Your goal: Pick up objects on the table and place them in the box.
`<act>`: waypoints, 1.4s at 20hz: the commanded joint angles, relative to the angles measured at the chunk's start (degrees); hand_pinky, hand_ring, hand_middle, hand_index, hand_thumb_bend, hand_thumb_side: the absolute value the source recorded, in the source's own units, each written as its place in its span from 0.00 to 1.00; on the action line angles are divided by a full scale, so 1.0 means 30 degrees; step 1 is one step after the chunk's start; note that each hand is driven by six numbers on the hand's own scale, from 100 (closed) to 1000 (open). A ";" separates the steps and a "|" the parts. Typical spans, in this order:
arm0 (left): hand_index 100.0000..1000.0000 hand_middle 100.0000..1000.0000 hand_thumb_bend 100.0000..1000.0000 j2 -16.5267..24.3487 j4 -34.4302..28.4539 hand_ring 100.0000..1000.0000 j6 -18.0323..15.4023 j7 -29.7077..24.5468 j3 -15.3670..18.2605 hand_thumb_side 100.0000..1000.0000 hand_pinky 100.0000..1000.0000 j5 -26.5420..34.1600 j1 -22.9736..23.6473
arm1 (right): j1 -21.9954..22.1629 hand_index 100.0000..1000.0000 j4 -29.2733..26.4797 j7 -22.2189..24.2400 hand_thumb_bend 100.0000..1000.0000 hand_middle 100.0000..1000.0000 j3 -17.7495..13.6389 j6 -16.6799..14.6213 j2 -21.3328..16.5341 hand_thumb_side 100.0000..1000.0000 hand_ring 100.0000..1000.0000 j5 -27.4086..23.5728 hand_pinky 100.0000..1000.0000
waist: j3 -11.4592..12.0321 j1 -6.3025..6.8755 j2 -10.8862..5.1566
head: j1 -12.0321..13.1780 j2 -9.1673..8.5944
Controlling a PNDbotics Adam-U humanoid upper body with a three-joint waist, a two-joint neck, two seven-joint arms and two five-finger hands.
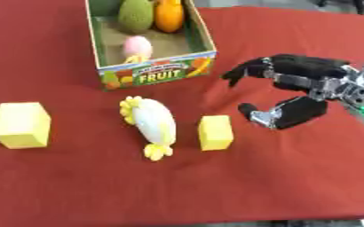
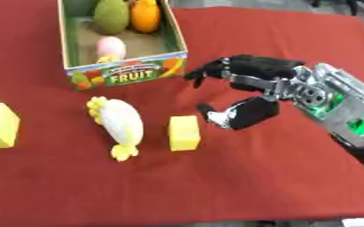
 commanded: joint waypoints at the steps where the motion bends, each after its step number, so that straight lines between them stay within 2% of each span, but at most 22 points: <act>1: 0.88 0.76 0.02 0.0401 -0.0287 0.81 -0.0001 -0.0087 0.0012 0.78 0.76 0.0077 -0.0207 | -0.0311 0.98 -0.0280 0.0681 0.00 0.77 0.0102 0.0026 -0.0221 0.34 0.96 0.0045 0.99 | 0.0029 -0.0048 -0.0639 | -0.0019 -0.0003; 2: 0.88 0.76 0.02 0.0401 -0.0287 0.81 -0.0001 -0.0091 0.0012 0.78 0.76 0.0083 -0.0205 | -0.0328 0.98 -0.0280 0.0886 0.00 0.77 0.0153 0.0054 -0.0184 0.21 0.96 0.0034 1.00 | 0.0033 -0.0051 -0.0643 | -0.0016 0.0000; 3: 0.88 0.77 0.02 0.0400 -0.0287 0.81 0.0000 -0.0096 0.0011 0.78 0.76 0.0087 -0.0202 | -0.0326 0.98 -0.0280 0.1080 0.00 0.78 0.0197 0.0088 -0.0144 0.13 0.96 0.0017 1.00 | 0.0037 -0.0059 -0.0645 | -0.0007 0.0007; 6: 0.88 0.77 0.02 0.0391 -0.0287 0.81 0.0013 -0.0111 0.0003 0.78 0.76 0.0097 -0.0198 | -0.0295 0.98 -0.0280 0.1453 0.01 0.78 0.0278 0.0195 -0.0034 0.00 0.96 -0.0084 1.00 | 0.0039 -0.0095 -0.0647 | 0.0027 0.0025; 10: 0.88 0.77 0.02 0.0375 -0.0287 0.81 0.0035 -0.0142 -0.0018 0.78 0.76 0.0116 -0.0207 | -0.0284 0.98 -0.0280 0.1794 0.03 0.78 0.0461 0.0473 0.0158 0.05 0.96 -0.0224 1.00 | 0.0057 -0.0137 -0.0641 | 0.0041 0.0025; 20: 0.88 0.77 0.02 0.0313 -0.0287 0.81 0.0070 -0.0194 -0.0040 0.78 0.76 0.0165 -0.0182 | -0.0239 0.99 -0.0280 0.2089 0.04 0.79 0.0694 0.1186 0.0651 0.01 0.97 0.0263 1.00 | 0.0073 -0.0180 -0.0664 | 0.0054 0.0069; 21: 0.88 0.77 0.02 0.0304 -0.0287 0.81 0.0076 -0.0201 -0.0043 0.78 0.76 0.0166 -0.0178 | -0.0225 0.99 -0.0280 0.2075 0.03 0.79 0.0685 0.1149 0.0699 0.13 0.97 0.0488 1.00 | 0.0071 -0.0181 -0.0660 | 0.0056 0.0073; 22: 0.88 0.77 0.02 0.0295 -0.0287 0.81 0.0082 -0.0208 -0.0046 0.78 0.76 0.0166 -0.0175 | -0.0207 0.99 -0.0280 0.2067 0.02 0.79 0.0689 0.1086 0.0740 0.16 0.97 0.0723 1.00 | 0.0071 -0.0182 -0.0657 | 0.0058 0.0078; 23: 0.88 0.77 0.02 0.0289 -0.0287 0.81 0.0088 -0.0214 -0.0049 0.78 0.76 0.0167 -0.0170 | -0.0201 0.99 -0.0280 0.2055 0.00 0.80 0.0714 0.0962 0.0774 0.49 0.97 0.0978 1.00 | 0.0072 -0.0183 -0.0656 | 0.0059 0.0081; 25: 0.88 0.77 0.02 0.0285 -0.0287 0.81 0.0095 -0.0226 -0.0054 0.78 0.76 0.0171 -0.0168 | -0.0170 0.99 -0.0280 0.1988 0.00 0.80 0.0756 0.0732 0.0833 0.59 0.97 0.1550 1.00 | 0.0071 -0.0186 -0.0660 | 0.0068 0.0095; 28: 0.88 0.77 0.02 0.0271 -0.0287 0.81 0.0110 -0.0254 -0.0069 0.78 0.76 0.0183 -0.0160 | -0.0099 1.00 -0.0280 0.1811 0.01 0.80 0.0773 0.0580 0.0965 0.57 0.97 0.2383 1.00 | 0.0081 -0.0185 -0.0663 | 0.0069 0.0089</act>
